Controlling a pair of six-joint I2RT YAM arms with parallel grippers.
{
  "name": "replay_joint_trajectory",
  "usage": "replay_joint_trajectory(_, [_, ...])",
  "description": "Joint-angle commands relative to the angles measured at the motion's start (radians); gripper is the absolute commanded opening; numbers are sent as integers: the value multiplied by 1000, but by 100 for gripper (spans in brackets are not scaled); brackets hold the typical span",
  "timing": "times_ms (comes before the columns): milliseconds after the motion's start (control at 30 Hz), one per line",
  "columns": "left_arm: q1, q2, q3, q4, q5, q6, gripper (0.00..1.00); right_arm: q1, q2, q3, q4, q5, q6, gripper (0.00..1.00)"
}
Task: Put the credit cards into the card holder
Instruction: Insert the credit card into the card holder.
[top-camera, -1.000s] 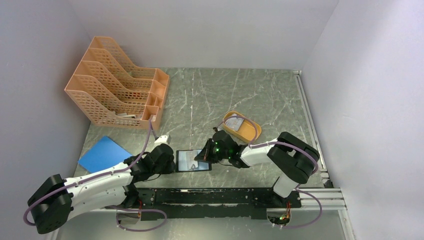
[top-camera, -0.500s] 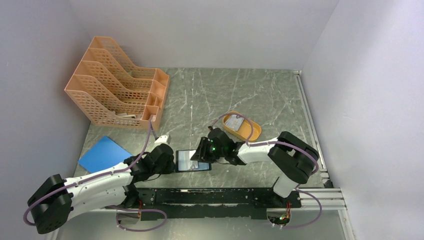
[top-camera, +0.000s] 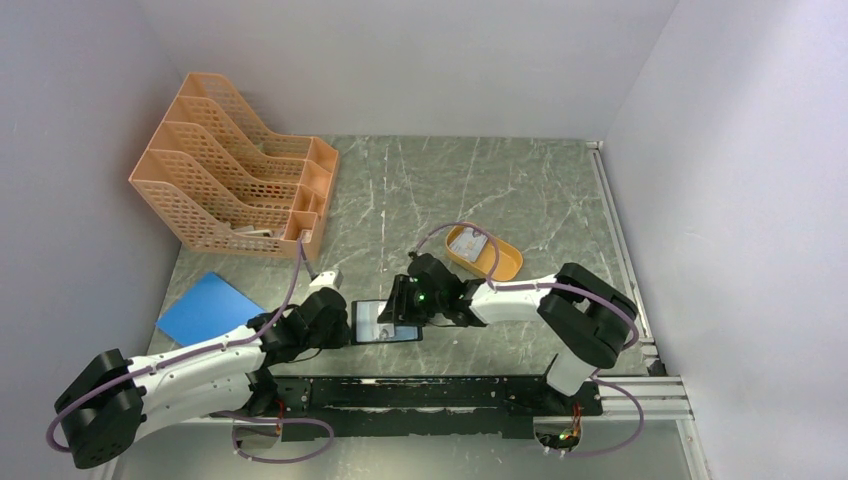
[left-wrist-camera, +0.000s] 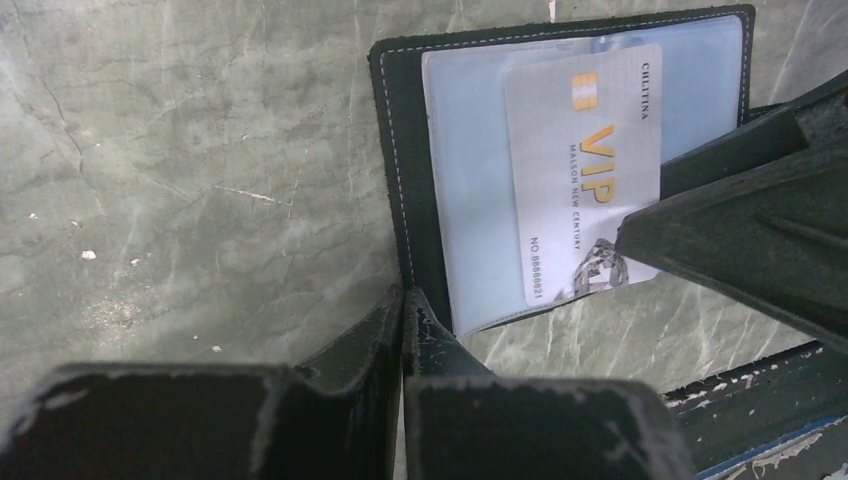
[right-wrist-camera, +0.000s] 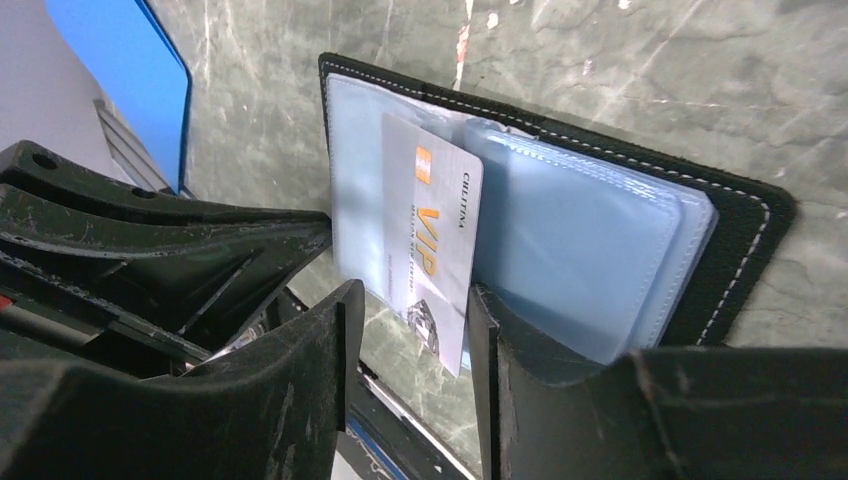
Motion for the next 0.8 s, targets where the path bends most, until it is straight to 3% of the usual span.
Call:
replay_joint_trajectory(0, [4, -7, -13, 48, 32, 3, 7, 23, 27, 35, -69, 8, -30, 46])
replay_joint_trajectory(767, [6, -14, -26, 85, 60, 13, 5, 72, 124, 181, -167, -1, -94, 45])
